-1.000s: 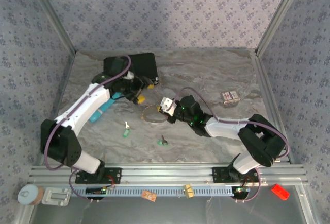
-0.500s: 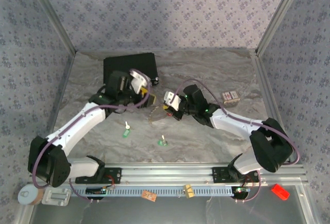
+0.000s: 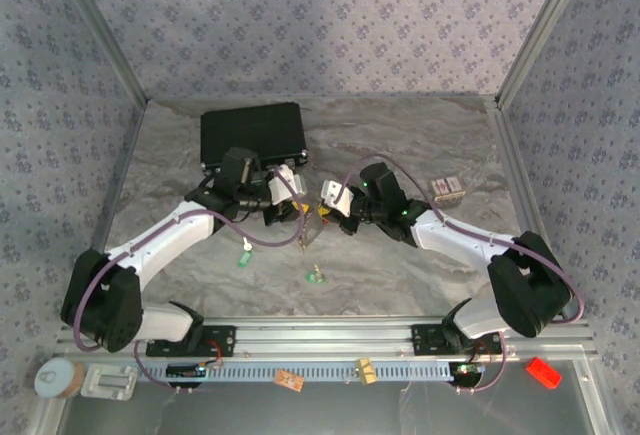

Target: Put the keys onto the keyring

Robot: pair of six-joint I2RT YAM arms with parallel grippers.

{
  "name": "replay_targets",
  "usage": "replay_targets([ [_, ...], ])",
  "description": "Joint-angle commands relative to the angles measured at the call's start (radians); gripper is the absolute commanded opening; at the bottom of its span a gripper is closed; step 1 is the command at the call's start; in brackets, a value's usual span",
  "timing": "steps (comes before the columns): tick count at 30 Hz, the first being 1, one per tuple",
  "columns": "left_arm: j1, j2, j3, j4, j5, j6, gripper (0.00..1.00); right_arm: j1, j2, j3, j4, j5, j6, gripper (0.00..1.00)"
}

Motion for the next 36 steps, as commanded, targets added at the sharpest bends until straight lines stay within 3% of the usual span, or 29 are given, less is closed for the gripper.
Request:
replay_targets([
  [1,0.003,0.012,-0.016,0.037,0.083,0.128,0.35,-0.008,-0.036,0.009,-0.001,-0.051,-0.026,0.0],
  [13,-0.007,0.079,0.003,0.008,0.106,0.235,0.31,-0.012,-0.039,0.011,-0.003,-0.085,-0.03,0.0],
  [36,-0.019,0.075,-0.014,0.094,0.132,0.168,0.19,0.014,-0.007,0.022,0.029,-0.099,0.003,0.0],
])
